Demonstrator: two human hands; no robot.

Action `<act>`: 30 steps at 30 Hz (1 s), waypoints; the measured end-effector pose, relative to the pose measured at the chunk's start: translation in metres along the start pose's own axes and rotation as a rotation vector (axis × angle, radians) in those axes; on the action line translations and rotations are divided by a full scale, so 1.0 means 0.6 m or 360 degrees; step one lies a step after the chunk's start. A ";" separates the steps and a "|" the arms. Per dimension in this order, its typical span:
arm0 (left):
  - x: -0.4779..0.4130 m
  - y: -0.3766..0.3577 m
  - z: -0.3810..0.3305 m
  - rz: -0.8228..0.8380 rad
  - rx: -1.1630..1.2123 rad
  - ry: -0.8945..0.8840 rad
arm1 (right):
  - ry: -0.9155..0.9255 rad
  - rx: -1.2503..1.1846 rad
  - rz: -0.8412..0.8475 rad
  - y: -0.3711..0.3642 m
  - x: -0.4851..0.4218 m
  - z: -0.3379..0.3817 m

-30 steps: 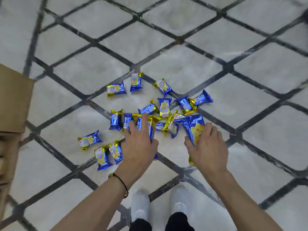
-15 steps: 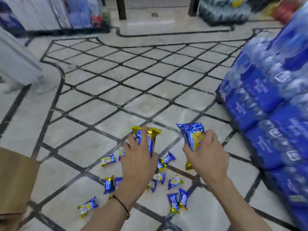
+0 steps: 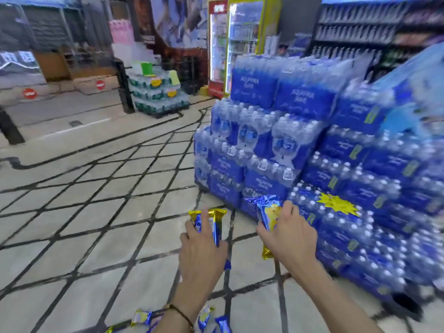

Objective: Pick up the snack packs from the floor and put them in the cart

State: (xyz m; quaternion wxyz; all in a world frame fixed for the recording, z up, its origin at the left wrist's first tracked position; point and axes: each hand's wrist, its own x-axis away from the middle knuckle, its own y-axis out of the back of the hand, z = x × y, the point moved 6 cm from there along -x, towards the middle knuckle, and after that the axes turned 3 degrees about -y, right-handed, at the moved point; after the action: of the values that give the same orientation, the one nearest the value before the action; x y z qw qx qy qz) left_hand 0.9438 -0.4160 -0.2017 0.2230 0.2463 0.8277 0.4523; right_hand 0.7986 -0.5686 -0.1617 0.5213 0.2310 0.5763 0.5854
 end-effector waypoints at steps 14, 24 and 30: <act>0.279 -0.120 -0.540 0.0446 0.0177 -0.1085 | -0.1064 0.0329 -0.0341 0.333 0.233 -0.563; 0.719 -0.254 -0.886 0.0804 0.0305 -0.1646 | -0.1711 0.0555 -0.0435 0.499 0.574 -0.945; 0.961 -0.327 -1.015 0.1040 0.0367 -0.1861 | -0.2060 0.0568 -0.0514 0.573 0.756 -1.120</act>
State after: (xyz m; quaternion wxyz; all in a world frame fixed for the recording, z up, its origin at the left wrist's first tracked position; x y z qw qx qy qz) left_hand 0.0934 -0.5457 -0.1549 0.4581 0.7100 0.4969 0.1978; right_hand -0.0639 -0.3912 -0.1507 0.7951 0.5276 0.2639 0.1409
